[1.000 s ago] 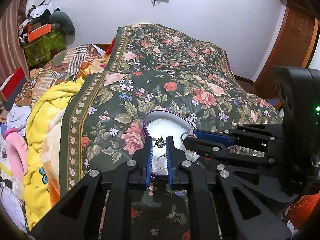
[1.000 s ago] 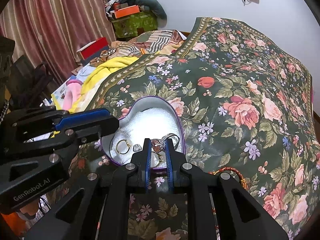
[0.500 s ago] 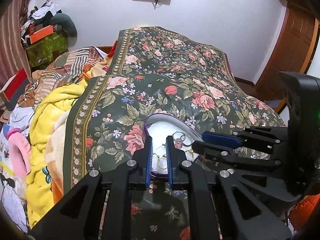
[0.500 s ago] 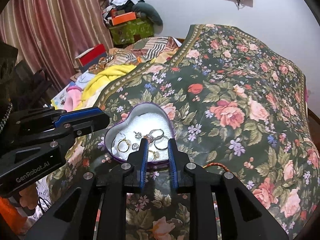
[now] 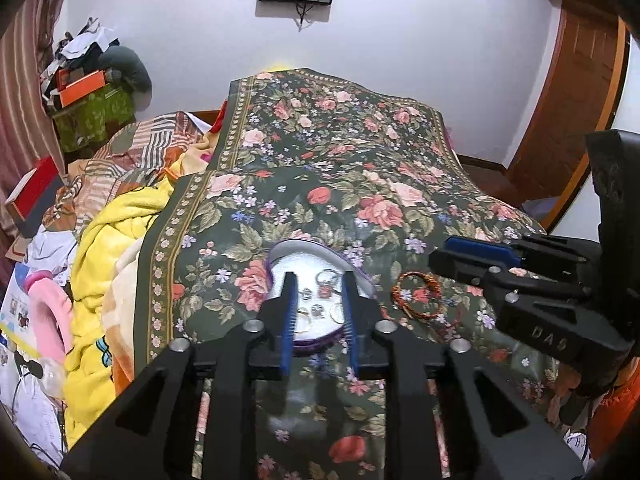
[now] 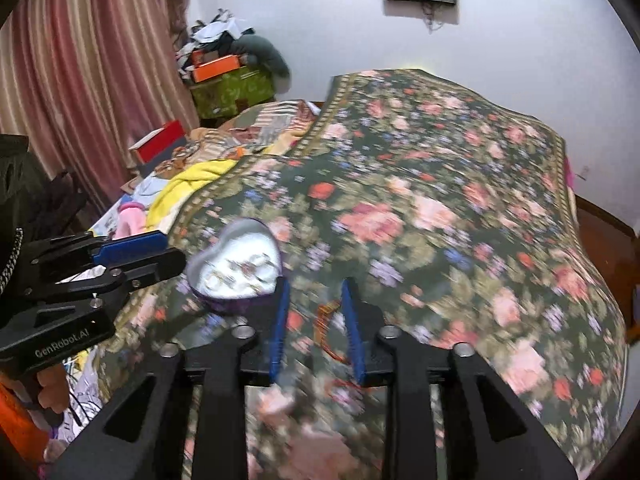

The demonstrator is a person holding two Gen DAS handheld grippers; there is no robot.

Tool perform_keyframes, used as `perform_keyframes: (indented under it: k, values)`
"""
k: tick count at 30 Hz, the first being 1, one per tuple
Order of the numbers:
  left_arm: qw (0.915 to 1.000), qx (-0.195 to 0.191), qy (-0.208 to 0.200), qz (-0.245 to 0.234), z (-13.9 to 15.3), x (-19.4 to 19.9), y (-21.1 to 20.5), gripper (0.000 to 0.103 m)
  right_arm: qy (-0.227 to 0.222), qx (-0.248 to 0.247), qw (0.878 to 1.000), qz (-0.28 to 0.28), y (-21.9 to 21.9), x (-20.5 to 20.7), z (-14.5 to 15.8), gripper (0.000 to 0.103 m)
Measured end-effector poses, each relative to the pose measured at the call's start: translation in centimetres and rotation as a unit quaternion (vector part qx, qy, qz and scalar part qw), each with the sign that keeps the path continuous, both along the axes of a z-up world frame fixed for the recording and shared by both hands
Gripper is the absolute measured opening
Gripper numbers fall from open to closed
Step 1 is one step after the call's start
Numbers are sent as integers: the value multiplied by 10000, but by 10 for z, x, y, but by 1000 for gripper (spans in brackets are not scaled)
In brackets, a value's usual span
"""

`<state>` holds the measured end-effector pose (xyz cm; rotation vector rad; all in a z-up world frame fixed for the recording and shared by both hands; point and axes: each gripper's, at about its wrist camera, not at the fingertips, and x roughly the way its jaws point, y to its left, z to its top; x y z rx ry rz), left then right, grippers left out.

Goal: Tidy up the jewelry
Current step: 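Withdraw both tools from the tin toward the red bracelets, then grasp the red-string charm with right tool while left tool grasps the red beaded bracelet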

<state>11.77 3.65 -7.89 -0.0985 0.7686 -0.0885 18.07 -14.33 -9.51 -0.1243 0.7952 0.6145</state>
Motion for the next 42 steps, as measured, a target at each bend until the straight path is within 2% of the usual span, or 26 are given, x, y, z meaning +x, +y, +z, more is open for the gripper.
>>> perform_keyframes:
  k: [1, 7, 13, 19, 31, 33, 35, 39, 42]
  values:
    - [10000, 12, 10, -29, 0, -1, -3, 27, 18, -23, 10000, -85, -9, -1, -3, 35]
    - [9987, 141, 336, -357, -17, -1, -36, 28, 378, -264, 9976, -526, -56, -3, -29, 35]
    - [9951, 183, 700, -680, -40, -1, -67, 28, 770, -186, 9940, -750, -82, -6, -45, 35]
    - [9917, 98, 983, -824, -59, 3, -83, 28, 880, -163, 9943, -574, -68, -2, -51, 35]
    - [9893, -43, 1226, -786, -75, 10, -78, 28, 1146, -651, 9912, -156, -33, 33, -80, 35]
    - [9891, -77, 1242, -789, -77, 13, -77, 28, 1109, -676, 9915, -112, -31, 35, -80, 30]
    - [9889, -121, 1254, -784, -79, 16, -77, 28, 1059, -709, 9918, -89, -29, 36, -82, 8]
    - [9898, -208, 1216, -710, -77, 23, -77, 28, 899, -756, 9930, -137, -27, 34, -82, 7]
    - [9905, -274, 1168, -666, -74, 26, -76, 28, 952, -658, 9930, -231, -33, 34, -78, 7]
